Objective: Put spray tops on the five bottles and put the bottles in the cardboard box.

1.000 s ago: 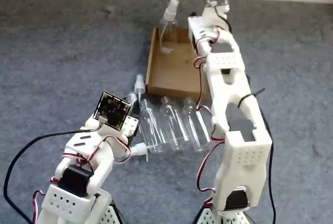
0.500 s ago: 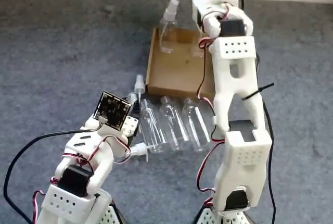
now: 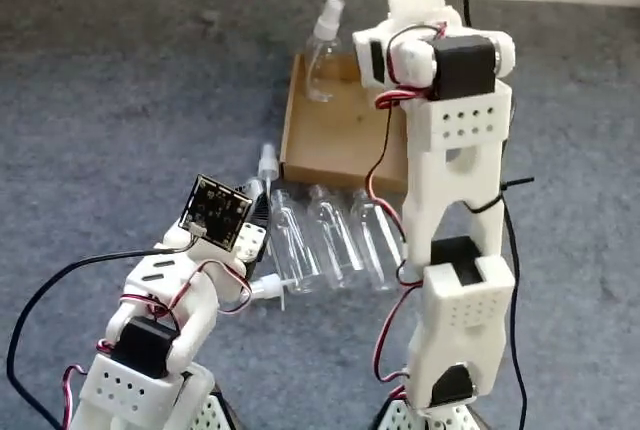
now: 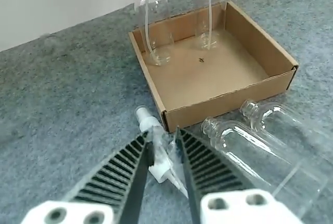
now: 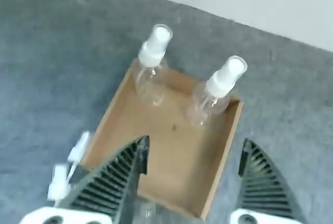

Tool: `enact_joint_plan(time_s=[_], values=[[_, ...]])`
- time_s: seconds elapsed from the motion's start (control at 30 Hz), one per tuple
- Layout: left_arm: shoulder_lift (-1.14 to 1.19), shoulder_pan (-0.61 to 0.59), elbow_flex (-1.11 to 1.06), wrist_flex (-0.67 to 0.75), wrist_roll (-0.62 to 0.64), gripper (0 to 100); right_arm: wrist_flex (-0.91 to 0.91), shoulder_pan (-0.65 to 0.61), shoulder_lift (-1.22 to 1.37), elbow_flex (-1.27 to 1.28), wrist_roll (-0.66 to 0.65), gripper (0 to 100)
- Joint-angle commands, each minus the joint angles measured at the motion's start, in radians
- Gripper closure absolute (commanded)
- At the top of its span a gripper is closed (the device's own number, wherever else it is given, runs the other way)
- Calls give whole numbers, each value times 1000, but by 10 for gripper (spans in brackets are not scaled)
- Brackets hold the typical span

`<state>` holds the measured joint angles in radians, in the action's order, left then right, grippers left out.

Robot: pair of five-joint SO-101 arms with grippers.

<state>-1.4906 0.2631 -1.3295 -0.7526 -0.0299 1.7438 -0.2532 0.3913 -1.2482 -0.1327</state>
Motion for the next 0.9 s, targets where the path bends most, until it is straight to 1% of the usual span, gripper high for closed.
enact_joint_plan(time_s=[0.0, 0.13, 0.2, 0.27, 0.4, 0.47, 0.57, 0.67, 0.8, 0.87], values=[[-12, -10, 7, 26, -6, 969, 25, -16, -139, 219, -9, 774], [-12, -10, 7, 26, -6, 969, 19, -62, -341, 680, -15, 771], [-12, -10, 7, 26, -6, 969, -18, -102, -438, 938, -23, 770], [-12, -10, 7, 26, -6, 969, -136, -134, -524, 1181, -29, 770], [-12, -10, 7, 26, -6, 969, -358, -151, -611, 1572, 40, 755], [-12, -8, 5, 26, -6, 969, -432, -151, -615, 1649, 64, 717], [-12, -8, 5, 26, -6, 969, -460, -147, -602, 1701, 75, 687], [-12, -8, 5, 26, -6, 969, -476, -137, -590, 1704, 77, 687], [-12, -8, 5, 26, -6, 969, -585, -127, -559, 1739, 77, 693], [-12, -8, 5, 26, -6, 969, -607, -125, -529, 1774, 77, 739]])
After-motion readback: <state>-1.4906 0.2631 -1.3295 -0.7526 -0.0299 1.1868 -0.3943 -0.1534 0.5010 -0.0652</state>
